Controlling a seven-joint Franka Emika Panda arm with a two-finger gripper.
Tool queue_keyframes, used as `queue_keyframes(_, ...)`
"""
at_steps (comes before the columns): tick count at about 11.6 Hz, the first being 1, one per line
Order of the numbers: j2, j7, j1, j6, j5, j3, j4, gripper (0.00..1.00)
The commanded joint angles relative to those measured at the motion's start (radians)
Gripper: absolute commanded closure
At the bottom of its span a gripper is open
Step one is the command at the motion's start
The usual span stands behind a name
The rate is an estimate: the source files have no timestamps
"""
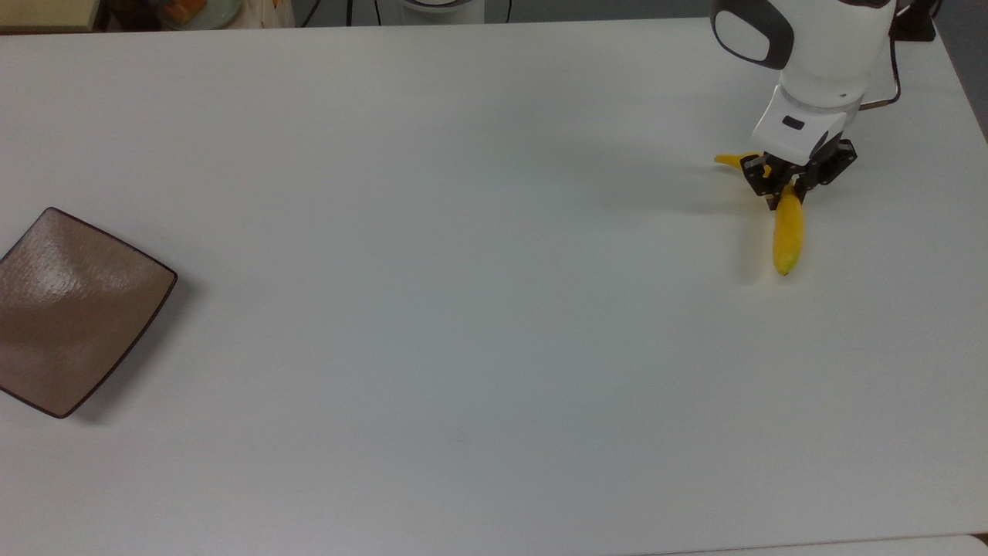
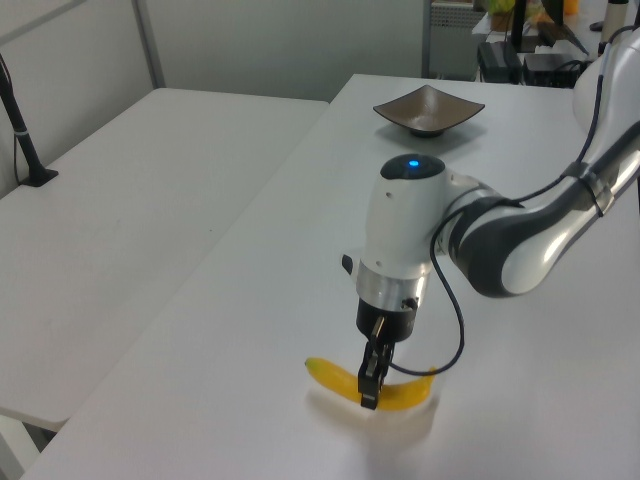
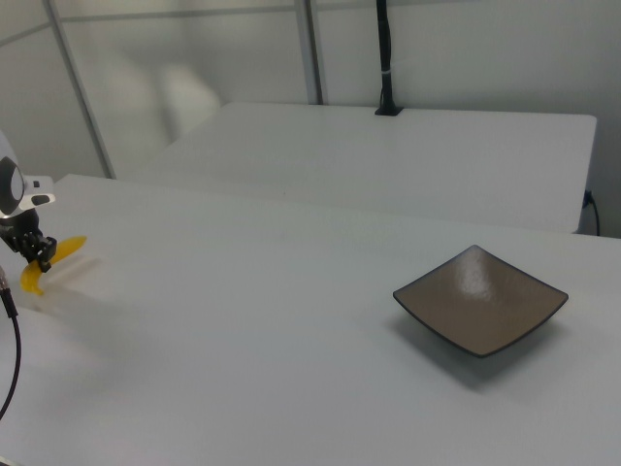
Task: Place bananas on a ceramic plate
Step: 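Lift the banana off the table toward the brown plate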
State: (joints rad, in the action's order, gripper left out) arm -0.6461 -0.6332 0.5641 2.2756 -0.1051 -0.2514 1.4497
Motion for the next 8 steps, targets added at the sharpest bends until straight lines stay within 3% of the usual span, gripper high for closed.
queue_keyframes(1, 0.071, 0.111, -0.042, -0.128, -0.015, 0.012, 0.003, 0.80)
queue_keyframes(5, 0.149, 0.357, -0.079, -0.469, -0.011, 0.069, -0.038, 0.80)
queue_keyframes(8, 0.186, 0.469, -0.099, -0.559, -0.011, 0.165, -0.054, 0.81)
